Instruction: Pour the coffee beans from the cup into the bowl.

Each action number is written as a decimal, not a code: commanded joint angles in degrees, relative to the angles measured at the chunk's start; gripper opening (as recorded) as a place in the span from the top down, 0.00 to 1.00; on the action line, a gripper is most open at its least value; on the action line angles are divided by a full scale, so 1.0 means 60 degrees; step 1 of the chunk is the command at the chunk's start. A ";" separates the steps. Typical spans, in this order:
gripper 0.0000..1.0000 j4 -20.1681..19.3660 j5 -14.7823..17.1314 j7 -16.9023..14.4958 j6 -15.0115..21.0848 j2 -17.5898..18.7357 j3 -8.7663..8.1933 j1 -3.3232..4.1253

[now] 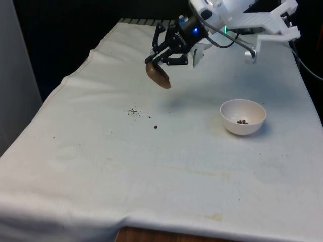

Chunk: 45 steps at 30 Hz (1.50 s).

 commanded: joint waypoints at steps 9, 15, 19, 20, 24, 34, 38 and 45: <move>1.00 -0.0010 0.0793 -0.0372 0.0477 0.0010 -0.0048 -0.0067; 1.00 -0.0010 0.1146 -0.0449 0.0649 0.0029 -0.0086 -0.0067; 1.00 -0.0010 0.1280 -0.0430 0.0745 0.0048 -0.0105 -0.0067; 1.00 -0.0010 0.1327 -0.0420 0.0793 0.0067 -0.0105 -0.0067; 1.00 0.0010 0.1557 -0.0401 0.0993 0.0124 -0.0162 -0.0057; 1.00 0.0010 0.1833 -0.0325 0.1194 0.0191 -0.0248 0.0000; 1.00 -0.0038 0.2149 -0.0506 0.1595 0.0229 -0.0315 -0.0086; 1.00 -0.0086 0.2473 -0.0707 0.1929 0.0239 -0.0477 -0.0086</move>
